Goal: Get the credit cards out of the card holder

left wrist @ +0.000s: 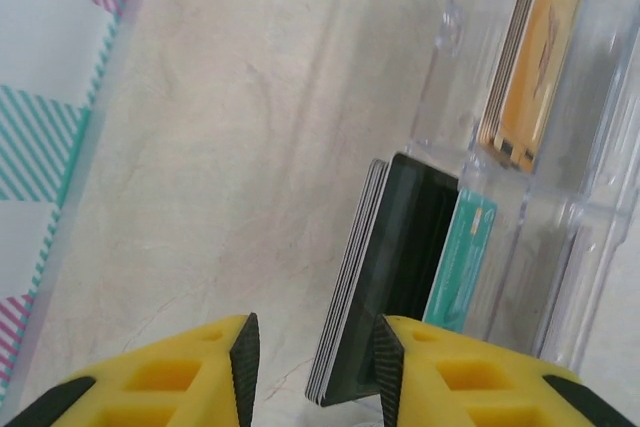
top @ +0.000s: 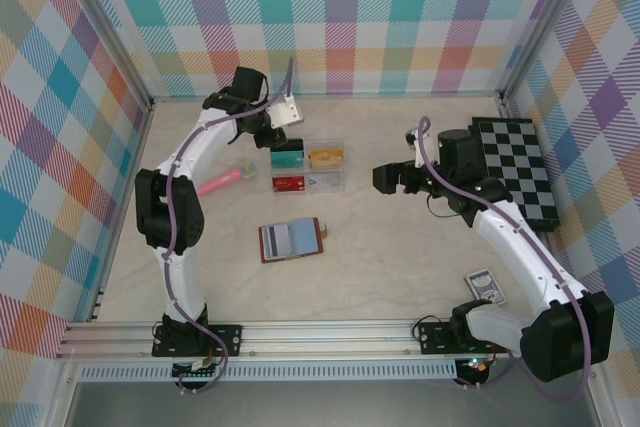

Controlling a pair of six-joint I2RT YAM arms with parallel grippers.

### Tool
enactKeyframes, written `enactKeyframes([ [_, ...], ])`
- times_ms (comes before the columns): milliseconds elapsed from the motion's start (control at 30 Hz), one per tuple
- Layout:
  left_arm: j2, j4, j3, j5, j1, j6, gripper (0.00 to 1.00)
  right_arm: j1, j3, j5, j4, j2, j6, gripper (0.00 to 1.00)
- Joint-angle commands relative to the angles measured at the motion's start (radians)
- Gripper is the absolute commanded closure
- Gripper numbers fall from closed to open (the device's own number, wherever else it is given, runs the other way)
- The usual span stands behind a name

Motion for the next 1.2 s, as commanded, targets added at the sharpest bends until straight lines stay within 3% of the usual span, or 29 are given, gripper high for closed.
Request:
enactKeyframes([
  [0, -0.15, 0.107, -0.088, 0.087, 0.014, -0.148, 0.62, 0.011, 0.017, 0.0, 0.002, 0.019, 0.089, 0.0],
  [200, -0.388, 0.435, -0.409, 0.06, 0.014, -0.474, 0.61, 0.114, 0.065, 0.054, -0.021, 0.101, 0.173, 0.02],
  [400, -0.62, 0.617, -0.718, -0.115, 0.014, -0.873, 0.52, 0.298, 0.137, 0.135, -0.037, 0.226, 0.263, 0.05],
  [500, -0.719, 0.58, -0.825, -0.15, 0.015, -1.063, 0.35, 0.386, 0.184, 0.192, -0.063, 0.306, 0.314, 0.11],
  [700, -0.869, 0.502, -1.001, -0.254, 0.015, -1.341, 0.15, 0.516, 0.274, 0.232, -0.095, 0.475, 0.391, 0.2],
  [933, -0.866, 0.236, -1.004, -0.31, 0.015, -1.542, 0.08, 0.596, 0.418, 0.226, -0.139, 0.673, 0.449, 0.29],
  [1167, -0.834, 0.255, -1.108, -0.124, 0.015, -1.619, 0.12, 0.591, 0.485, 0.125, -0.11, 0.793, 0.485, 0.5],
])
